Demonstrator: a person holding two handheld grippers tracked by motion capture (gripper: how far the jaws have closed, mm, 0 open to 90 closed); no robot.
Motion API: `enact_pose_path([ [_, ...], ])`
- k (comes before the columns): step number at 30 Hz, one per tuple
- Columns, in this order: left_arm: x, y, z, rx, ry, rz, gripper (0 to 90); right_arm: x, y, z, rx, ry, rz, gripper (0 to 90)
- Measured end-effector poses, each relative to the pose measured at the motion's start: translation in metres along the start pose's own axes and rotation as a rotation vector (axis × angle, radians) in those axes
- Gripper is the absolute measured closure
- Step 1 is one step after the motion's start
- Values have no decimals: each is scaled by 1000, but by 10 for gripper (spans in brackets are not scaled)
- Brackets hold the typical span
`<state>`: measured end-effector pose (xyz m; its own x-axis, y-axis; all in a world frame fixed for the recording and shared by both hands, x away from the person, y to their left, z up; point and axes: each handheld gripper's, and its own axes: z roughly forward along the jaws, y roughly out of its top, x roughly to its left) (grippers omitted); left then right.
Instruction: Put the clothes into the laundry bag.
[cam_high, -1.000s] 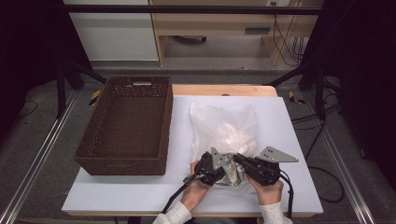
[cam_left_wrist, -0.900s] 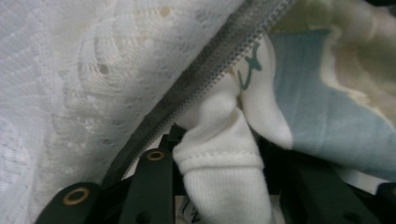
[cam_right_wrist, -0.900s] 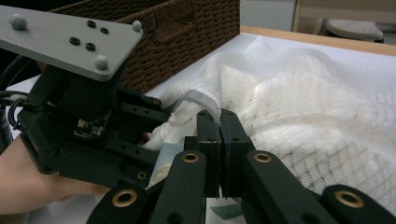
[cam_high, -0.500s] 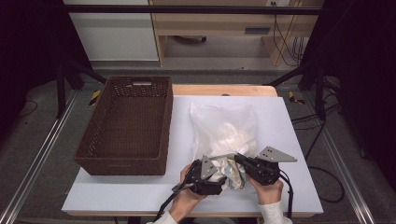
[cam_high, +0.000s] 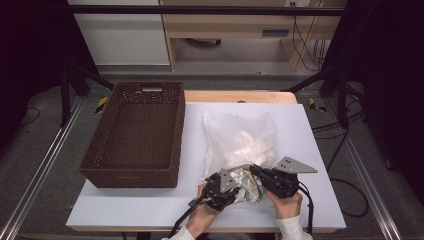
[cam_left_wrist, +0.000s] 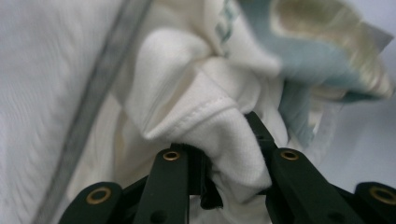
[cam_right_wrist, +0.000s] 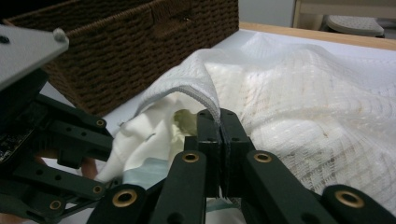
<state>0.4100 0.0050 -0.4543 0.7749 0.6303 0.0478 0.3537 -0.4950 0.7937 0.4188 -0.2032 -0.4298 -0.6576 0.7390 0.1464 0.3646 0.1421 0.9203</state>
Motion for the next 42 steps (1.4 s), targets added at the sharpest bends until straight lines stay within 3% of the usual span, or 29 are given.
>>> enact_pose_path([
  [1, -1, 9, 4, 2, 18, 21, 744, 0, 1, -2, -10, 5, 1, 891],
  [4, 5, 15, 17, 18, 53, 25, 744, 0, 2, -5, -21, 9, 1, 891],
  [8, 20, 11, 33, -13, 85, -16, 737, 2, 3, -5, -27, 19, -13, 891],
  [10, 23, 11, 35, -21, 106, -16, 728, 2, 3, -5, -24, 19, -11, 891],
  [11, 28, 9, 38, -38, 153, -10, 719, 1, 3, -5, -22, 18, -11, 891],
  [13, 30, 9, 39, -43, 153, -25, 695, 1, 2, -5, -11, 8, -8, 891],
  [14, 32, 9, 38, -45, 144, -38, 695, 1, 2, -5, -11, 8, -8, 891],
  [16, 32, 7, 34, -41, 133, -22, 613, -1, 0, -3, 4, 2, -6, 891],
  [18, 33, 4, 27, -35, 110, -40, 519, -1, 0, -2, 6, -2, -6, 890],
  [19, 33, 1, 17, -45, 82, -55, 469, -1, -1, -2, 12, -5, -6, 890],
  [20, 33, 1, 17, -45, 82, -55, 426, -1, -1, -2, 12, -5, -6, 890],
  [21, 32, -2, 3, -61, 37, -69, 387, -1, -1, -2, 8, -7, -9, 890],
  [22, 32, -2, 3, -61, 37, -69, 355, -1, -1, -2, 8, -7, -9, 890],
  [23, 29, -4, -11, -67, 13, -52, 333, -1, -1, -2, 8, -9, -10, 890],
  [24, 29, -4, -11, -67, 13, -52, 319, -1, -1, -2, 7, -9, -10, 890],
  [26, 26, -7, -32, -64, 23, -19, 277, -1, -1, -3, 5, -10, -11, 890],
  [31, 29, -19, -52, -66, 44, -11, 257, -1, 0, -4, 4, -13, -15, 890],
  [33, 35, -32, -56, -36, 80, -7, 255, 0, 0, -5, 6, -17, -12, 889],
  [35, 45, -49, -52, 1, 67, -60, 257, 0, 0, -4, 9, -15, -10, 890],
  [38, 54, -62, -44, 27, 27, -106, 294, 1, 0, -3, 12, -16, -10, 890],
  [42, 58, -67, -37, 58, 0, -111, 456, 1, -1, -3, 15, -20, -10, 888],
])
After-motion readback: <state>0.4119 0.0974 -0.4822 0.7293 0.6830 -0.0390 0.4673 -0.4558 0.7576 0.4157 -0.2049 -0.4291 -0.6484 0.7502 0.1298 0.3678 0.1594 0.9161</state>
